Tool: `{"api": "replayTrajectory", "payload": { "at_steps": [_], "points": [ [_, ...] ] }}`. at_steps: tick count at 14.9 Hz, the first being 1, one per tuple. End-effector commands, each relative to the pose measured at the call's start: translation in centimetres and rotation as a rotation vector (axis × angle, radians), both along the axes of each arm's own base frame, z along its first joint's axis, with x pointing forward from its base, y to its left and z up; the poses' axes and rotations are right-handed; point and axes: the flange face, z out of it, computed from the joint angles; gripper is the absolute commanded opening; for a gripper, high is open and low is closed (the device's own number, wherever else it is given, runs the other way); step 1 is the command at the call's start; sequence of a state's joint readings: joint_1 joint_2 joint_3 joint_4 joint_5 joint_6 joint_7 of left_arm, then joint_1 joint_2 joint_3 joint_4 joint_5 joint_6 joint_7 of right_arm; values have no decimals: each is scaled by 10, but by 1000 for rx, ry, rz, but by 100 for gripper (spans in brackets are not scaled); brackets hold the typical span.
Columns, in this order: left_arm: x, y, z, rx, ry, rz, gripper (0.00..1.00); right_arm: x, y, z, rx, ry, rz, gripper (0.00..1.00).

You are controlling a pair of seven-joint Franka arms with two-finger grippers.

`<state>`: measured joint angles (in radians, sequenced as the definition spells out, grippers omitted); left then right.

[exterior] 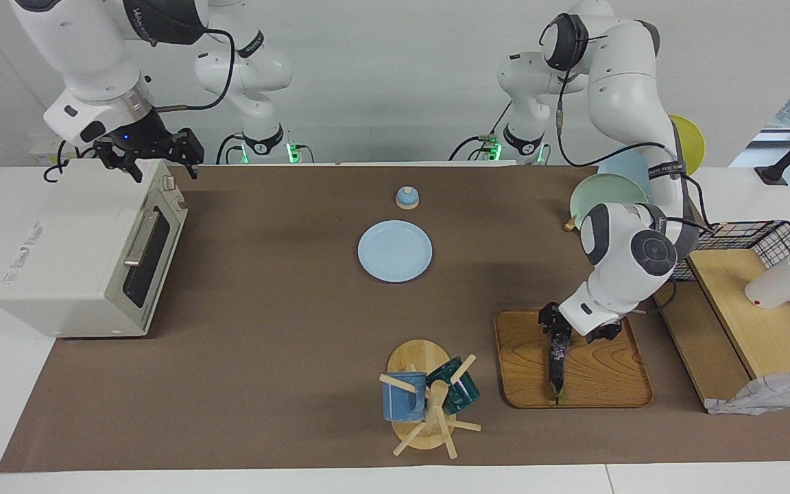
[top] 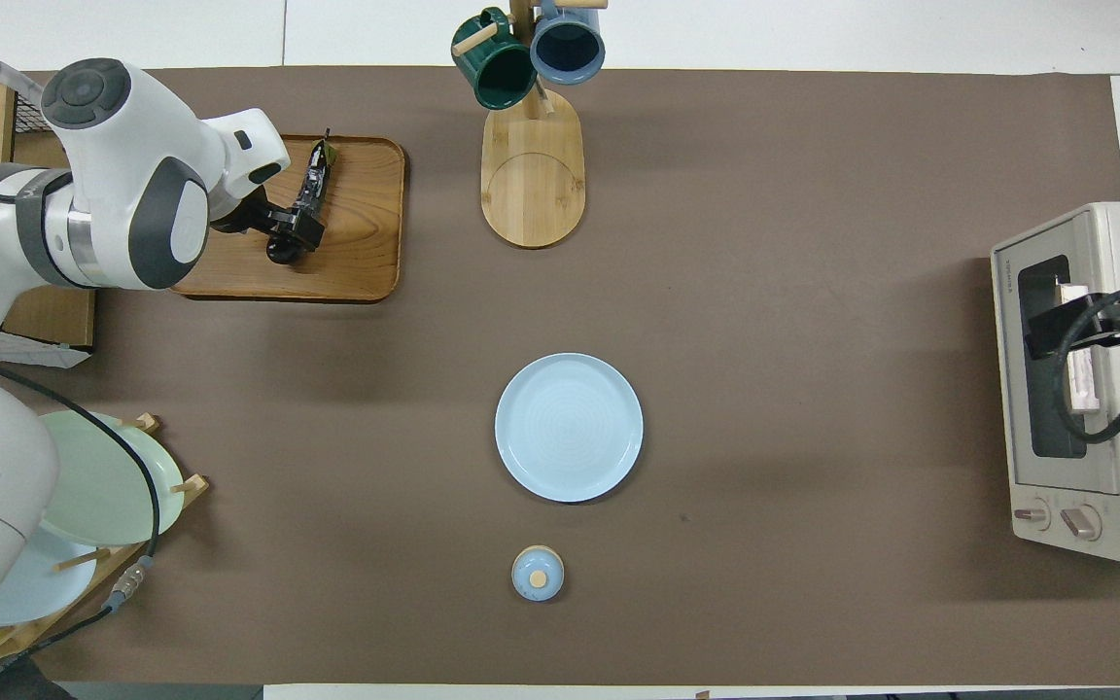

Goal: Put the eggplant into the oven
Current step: 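Reach the left gripper to the purple eggplant on the tray and grasp it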

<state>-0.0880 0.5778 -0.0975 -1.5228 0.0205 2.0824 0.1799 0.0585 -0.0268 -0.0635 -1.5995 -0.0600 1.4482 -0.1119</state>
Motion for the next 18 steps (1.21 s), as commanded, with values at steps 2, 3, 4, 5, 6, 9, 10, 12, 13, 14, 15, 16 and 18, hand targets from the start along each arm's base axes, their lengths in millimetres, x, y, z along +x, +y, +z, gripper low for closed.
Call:
{"api": "replayTrajectory", "payload": {
  "at_steps": [2,3,4,5,6,9,10,12,13,14,15,16,18],
  "points": [
    [1,-11,-4,21,-32,-45,100,-1,-1,-2,25,13,-18,100],
    [1,-11,-4,21,-32,-45,100,-1,-1,-2,25,13,-18,100],
    [0,-13,-4,22,-34,-49,100,-1,-1,-2,25,13,-18,100],
    [0,-15,-4,20,-36,-51,100,-1,-1,-2,25,13,-17,100],
    [-1,-20,-4,21,-37,-60,100,-1,-1,-2,25,13,-18,100],
    [-3,-20,-12,28,-51,-71,99,-1,-1,-2,25,13,-18,100],
    [-5,-20,-14,28,-52,-71,99,-1,-1,-2,25,11,-18,100],
    [-5,-20,-14,29,-52,-74,99,-1,-1,-2,25,13,-18,100],
    [-5,-20,-15,28,-52,-73,98,-1,-1,-2,25,13,-18,100],
    [-5,-20,-14,29,-53,-74,95,-1,-1,-2,25,13,-15,100],
    [-5,-20,-14,29,-52,-74,91,-3,-2,-2,25,24,-17,100],
    [-5,-20,-14,28,-50,-73,79,-4,0,-3,26,35,-9,100],
    [-6,-19,-13,31,-40,-73,34,0,4,-11,32,-13,31,64]
  ]
}}
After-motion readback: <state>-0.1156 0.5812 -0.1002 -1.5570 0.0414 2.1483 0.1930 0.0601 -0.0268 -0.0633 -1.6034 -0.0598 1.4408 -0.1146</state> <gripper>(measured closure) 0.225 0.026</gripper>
